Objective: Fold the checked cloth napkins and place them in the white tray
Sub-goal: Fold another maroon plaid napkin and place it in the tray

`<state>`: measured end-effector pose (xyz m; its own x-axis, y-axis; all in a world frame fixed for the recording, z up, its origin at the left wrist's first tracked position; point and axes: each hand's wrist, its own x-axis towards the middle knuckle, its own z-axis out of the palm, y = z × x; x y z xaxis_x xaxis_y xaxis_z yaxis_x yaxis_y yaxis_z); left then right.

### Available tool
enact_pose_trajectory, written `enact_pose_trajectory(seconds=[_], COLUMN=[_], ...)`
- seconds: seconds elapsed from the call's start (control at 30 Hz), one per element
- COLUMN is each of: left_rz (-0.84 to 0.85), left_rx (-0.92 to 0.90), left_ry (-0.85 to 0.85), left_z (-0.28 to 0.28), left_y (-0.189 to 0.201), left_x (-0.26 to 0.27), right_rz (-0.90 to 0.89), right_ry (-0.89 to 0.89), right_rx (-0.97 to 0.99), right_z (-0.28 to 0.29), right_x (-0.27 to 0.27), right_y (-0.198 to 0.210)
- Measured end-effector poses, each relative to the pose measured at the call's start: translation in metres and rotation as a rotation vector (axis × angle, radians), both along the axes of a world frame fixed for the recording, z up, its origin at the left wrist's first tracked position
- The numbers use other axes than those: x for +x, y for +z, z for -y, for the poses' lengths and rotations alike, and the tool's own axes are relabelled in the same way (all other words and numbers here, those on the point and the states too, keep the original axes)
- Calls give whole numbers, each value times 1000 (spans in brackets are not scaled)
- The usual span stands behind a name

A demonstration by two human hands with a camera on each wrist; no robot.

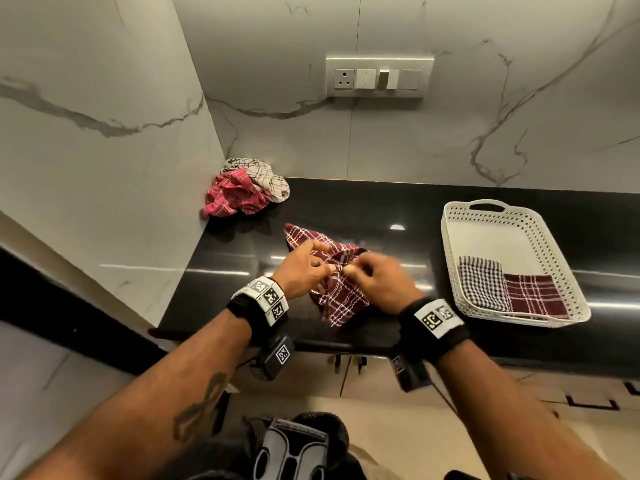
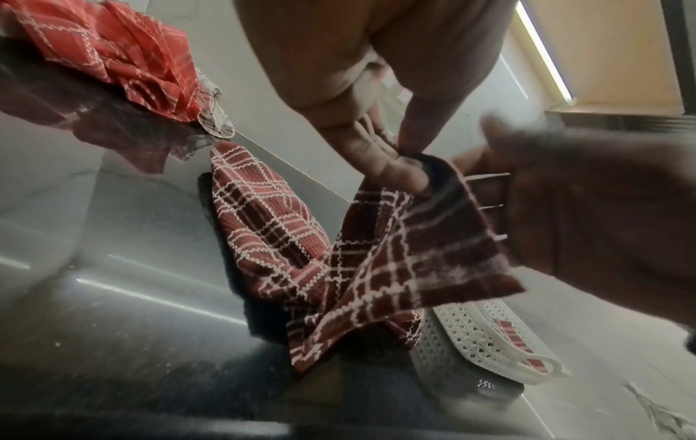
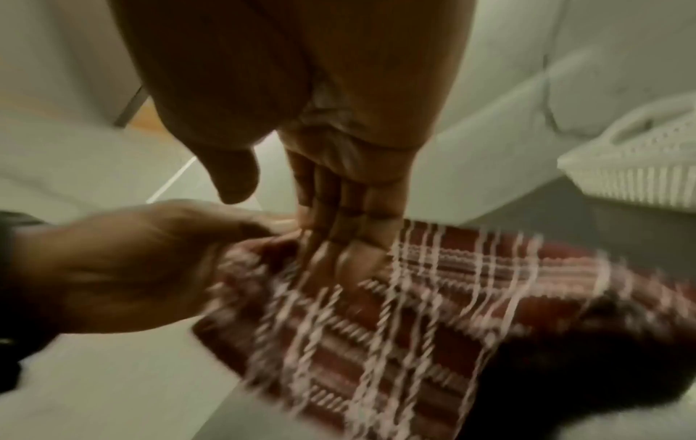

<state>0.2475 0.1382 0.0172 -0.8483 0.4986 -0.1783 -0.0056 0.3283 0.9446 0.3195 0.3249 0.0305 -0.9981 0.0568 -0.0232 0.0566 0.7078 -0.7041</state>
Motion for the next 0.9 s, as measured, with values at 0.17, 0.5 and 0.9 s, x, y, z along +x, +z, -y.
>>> enact_pose_trajectory(seconds=[0.17, 0.5, 0.9], left_rz=[113, -44, -733], left_rx=[76, -312, -1106], left_ry=[-49, -417, -426], left_z=[-8, -13, 23], left_y=[-5, 1, 34], left_x=[14, 21, -104], right_rz=[75, 254, 24], right_ry=[-30, 95, -128], right_rx=[-315, -249, -40], right_z=[33, 21, -65], right_x=[16, 34, 22], right_y=[-23, -27, 2])
